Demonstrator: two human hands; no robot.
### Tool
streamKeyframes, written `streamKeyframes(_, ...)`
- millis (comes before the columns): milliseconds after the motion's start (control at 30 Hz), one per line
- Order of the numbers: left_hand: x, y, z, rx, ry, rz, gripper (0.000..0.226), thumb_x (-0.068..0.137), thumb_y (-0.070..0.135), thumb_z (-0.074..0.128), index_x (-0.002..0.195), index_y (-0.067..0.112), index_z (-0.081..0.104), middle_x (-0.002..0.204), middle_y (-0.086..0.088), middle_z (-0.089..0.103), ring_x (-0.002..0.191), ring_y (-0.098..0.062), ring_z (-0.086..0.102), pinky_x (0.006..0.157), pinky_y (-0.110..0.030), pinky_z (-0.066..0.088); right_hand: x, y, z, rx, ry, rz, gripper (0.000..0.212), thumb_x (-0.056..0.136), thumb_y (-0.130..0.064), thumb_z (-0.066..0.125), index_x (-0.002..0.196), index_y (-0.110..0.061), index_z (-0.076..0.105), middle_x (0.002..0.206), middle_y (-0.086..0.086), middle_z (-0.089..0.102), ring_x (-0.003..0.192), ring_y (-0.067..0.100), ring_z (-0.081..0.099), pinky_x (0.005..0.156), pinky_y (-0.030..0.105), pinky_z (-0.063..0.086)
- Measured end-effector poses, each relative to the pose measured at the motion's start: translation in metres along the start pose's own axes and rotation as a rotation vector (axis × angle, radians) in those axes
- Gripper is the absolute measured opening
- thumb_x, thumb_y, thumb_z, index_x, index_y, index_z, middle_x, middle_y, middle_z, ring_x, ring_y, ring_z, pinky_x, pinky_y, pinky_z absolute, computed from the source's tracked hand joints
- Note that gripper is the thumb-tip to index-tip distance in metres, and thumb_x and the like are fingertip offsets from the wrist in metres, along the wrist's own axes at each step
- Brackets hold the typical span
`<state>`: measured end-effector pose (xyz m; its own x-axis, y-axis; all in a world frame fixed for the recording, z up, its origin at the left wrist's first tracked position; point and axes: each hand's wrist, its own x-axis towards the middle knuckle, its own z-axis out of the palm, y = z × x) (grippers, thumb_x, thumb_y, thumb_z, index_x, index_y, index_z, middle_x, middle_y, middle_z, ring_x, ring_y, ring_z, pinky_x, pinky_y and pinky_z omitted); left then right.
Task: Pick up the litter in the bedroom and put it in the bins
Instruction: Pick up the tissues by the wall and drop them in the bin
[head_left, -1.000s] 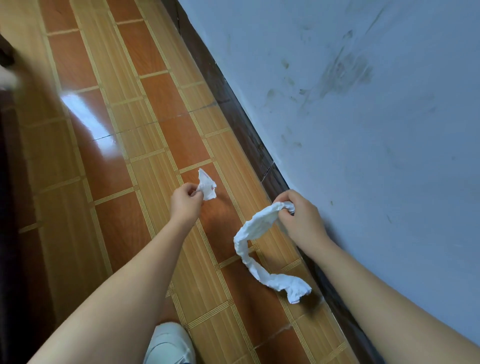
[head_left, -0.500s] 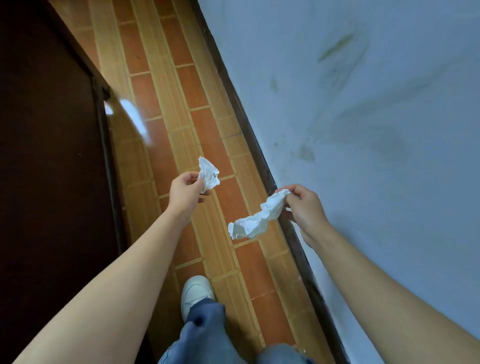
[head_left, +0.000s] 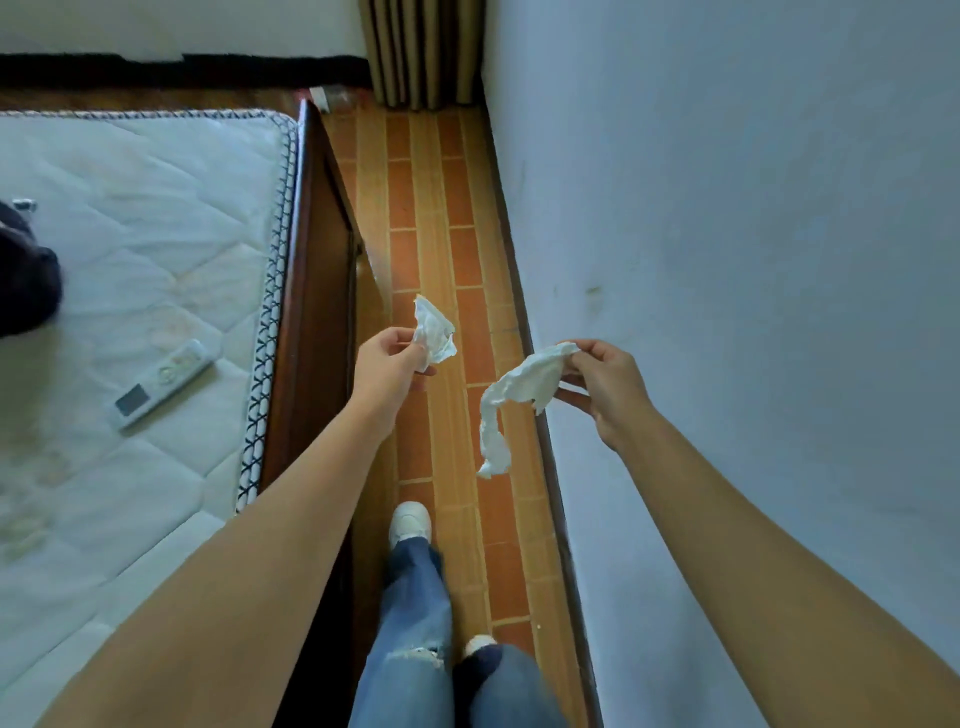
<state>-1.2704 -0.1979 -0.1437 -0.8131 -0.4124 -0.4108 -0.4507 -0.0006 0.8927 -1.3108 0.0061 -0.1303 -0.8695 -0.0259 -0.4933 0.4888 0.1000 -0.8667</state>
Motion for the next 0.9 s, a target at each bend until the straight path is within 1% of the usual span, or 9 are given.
streamKeyframes(133, -0.074, 0.034, -0.035, -0.058, 0.057, -0.012, 0.015, 0.085, 0.006, 0.053, 0.088, 0.018, 0.062, 0.087, -0.001, 0.065, 0.078, -0.016, 0.064, 0.074, -0.032, 0.054, -0.065, -0.044, 0.0, -0.026, -0.087, -0.05, 0.014, 0.09, -0.005, 0.048, 0.095, -0.006, 0.061, 0.085, 0.006, 0.065, 0.079, 0.018, 0.065, 0.065, 0.027, 0.057)
streamKeyframes(300, -0.14, 0.046, -0.078, -0.122, 0.155, -0.004, 0.018, 0.086, 0.007, 0.052, 0.081, 0.022, 0.06, 0.085, 0.0, 0.065, 0.078, -0.017, 0.064, 0.071, -0.031, 0.054, -0.123, -0.073, 0.011, -0.054, -0.167, -0.106, 0.014, 0.091, -0.006, 0.048, 0.099, -0.006, 0.059, 0.088, 0.007, 0.064, 0.08, 0.019, 0.065, 0.059, 0.025, 0.055)
streamKeyframes(367, -0.16, 0.046, -0.097, -0.153, 0.202, 0.001, 0.012, 0.087, 0.007, 0.052, 0.086, 0.016, 0.06, 0.084, -0.001, 0.063, 0.076, -0.017, 0.064, 0.068, -0.03, 0.053, -0.145, -0.079, 0.019, -0.072, -0.2, -0.128, 0.016, 0.091, -0.007, 0.049, 0.104, -0.005, 0.058, 0.093, 0.008, 0.064, 0.08, 0.018, 0.065, 0.063, 0.027, 0.056)
streamKeyframes(433, -0.182, 0.043, -0.116, -0.179, 0.249, 0.013, 0.01, 0.088, 0.007, 0.052, 0.094, 0.009, 0.059, 0.082, -0.002, 0.063, 0.072, -0.016, 0.064, 0.065, -0.029, 0.053, -0.167, -0.08, 0.028, -0.092, -0.235, -0.147, 0.021, 0.091, -0.008, 0.05, 0.11, -0.003, 0.057, 0.1, 0.011, 0.063, 0.084, 0.019, 0.065, 0.071, 0.03, 0.057)
streamKeyframes(533, -0.218, 0.032, -0.145, -0.208, 0.324, 0.033, 0.012, 0.088, 0.006, 0.052, 0.097, 0.007, 0.059, 0.079, -0.001, 0.063, 0.065, -0.014, 0.062, 0.052, -0.019, 0.053, -0.2, -0.079, 0.041, -0.133, -0.288, -0.179, 0.023, 0.091, -0.009, 0.051, 0.113, -0.001, 0.056, 0.106, 0.015, 0.062, 0.092, 0.025, 0.065, 0.082, 0.039, 0.056)
streamKeyframes(600, -0.246, 0.023, -0.166, -0.228, 0.371, 0.042, 0.011, 0.088, 0.007, 0.052, 0.096, 0.007, 0.06, 0.079, 0.0, 0.063, 0.066, -0.015, 0.062, 0.053, -0.021, 0.052, -0.224, -0.075, 0.052, -0.158, -0.326, -0.197, 0.024, 0.091, -0.009, 0.052, 0.114, -0.001, 0.055, 0.109, 0.015, 0.062, 0.098, 0.028, 0.064, 0.086, 0.041, 0.055)
streamKeyframes(700, -0.295, -0.001, -0.202, -0.261, 0.451, 0.045, 0.006, 0.089, 0.01, 0.053, 0.09, 0.011, 0.06, 0.078, 0.0, 0.062, 0.066, -0.016, 0.062, 0.064, -0.03, 0.051, -0.265, -0.066, 0.073, -0.189, -0.397, -0.222, 0.021, 0.091, -0.011, 0.052, 0.111, -0.005, 0.055, 0.105, 0.01, 0.063, 0.096, 0.025, 0.064, 0.082, 0.036, 0.056)
streamKeyframes(833, -0.371, -0.044, -0.253, -0.294, 0.59, 0.005, 0.013, 0.088, 0.009, 0.053, 0.099, 0.008, 0.059, 0.078, -0.001, 0.062, 0.069, -0.017, 0.063, 0.068, -0.034, 0.053, -0.325, -0.046, 0.11, -0.181, -0.534, -0.187, 0.009, 0.091, -0.006, 0.05, 0.094, -0.01, 0.058, 0.09, 0.006, 0.062, 0.08, 0.018, 0.065, 0.064, 0.025, 0.057)
streamKeyframes(900, -0.41, -0.065, -0.276, -0.323, 0.669, -0.015, 0.014, 0.088, 0.007, 0.052, 0.1, 0.008, 0.059, 0.078, -0.001, 0.061, 0.069, -0.017, 0.064, 0.067, -0.033, 0.052, -0.356, -0.034, 0.132, -0.192, -0.598, -0.177, 0.011, 0.09, -0.003, 0.049, 0.095, -0.008, 0.058, 0.088, 0.007, 0.062, 0.078, 0.018, 0.064, 0.056, 0.021, 0.057)
